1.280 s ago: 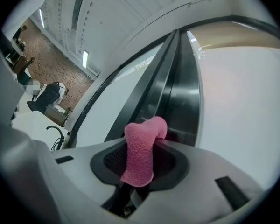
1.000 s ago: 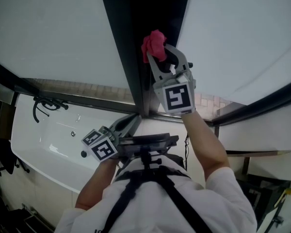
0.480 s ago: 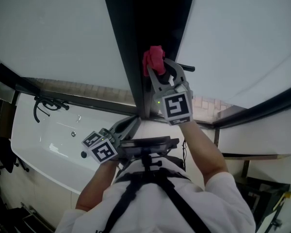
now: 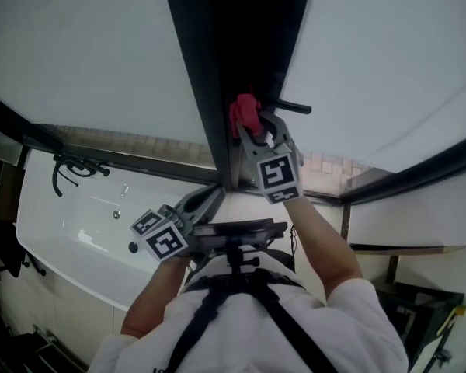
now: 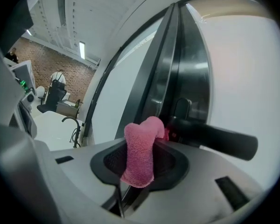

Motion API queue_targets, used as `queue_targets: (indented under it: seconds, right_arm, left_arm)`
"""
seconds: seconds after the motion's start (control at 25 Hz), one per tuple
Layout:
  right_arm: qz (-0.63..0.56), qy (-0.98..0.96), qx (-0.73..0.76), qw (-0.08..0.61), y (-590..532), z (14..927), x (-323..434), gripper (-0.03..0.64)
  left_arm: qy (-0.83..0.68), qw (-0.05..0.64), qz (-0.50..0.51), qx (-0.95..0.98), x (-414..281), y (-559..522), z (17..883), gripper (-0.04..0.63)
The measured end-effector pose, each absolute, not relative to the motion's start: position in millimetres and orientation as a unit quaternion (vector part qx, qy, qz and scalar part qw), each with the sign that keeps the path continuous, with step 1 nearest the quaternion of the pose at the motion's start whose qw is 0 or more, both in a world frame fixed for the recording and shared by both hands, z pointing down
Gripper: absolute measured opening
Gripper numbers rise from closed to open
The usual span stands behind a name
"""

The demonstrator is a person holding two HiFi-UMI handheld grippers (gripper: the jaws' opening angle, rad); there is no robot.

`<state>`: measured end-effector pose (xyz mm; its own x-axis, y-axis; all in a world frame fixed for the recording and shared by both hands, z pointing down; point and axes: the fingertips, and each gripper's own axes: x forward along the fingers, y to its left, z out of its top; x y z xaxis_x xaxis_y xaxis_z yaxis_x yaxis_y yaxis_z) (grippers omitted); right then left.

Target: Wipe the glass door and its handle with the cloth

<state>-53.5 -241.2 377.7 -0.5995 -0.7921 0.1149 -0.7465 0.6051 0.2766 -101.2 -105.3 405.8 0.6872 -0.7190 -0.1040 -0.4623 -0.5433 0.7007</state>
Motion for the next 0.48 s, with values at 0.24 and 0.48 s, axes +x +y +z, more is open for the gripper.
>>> queue_targets:
  seconds: [0.24, 0.48]
  right_arm:
    - [-0.085, -0.887, 0.425, 0.16, -238.6, 414.1, -45.8, 0.11]
    - [-0.071, -0.886, 0.417, 0.19, -232.1, 432.9, -40.7, 0.11]
  left_arm:
    - [-0.344, 0.331, -0.194, 0.857, -101.9, -104.8, 406.9, -0.008]
    - [-0.342, 0.331, -0.194, 0.858, -101.9, -105.1, 404.4, -0.008]
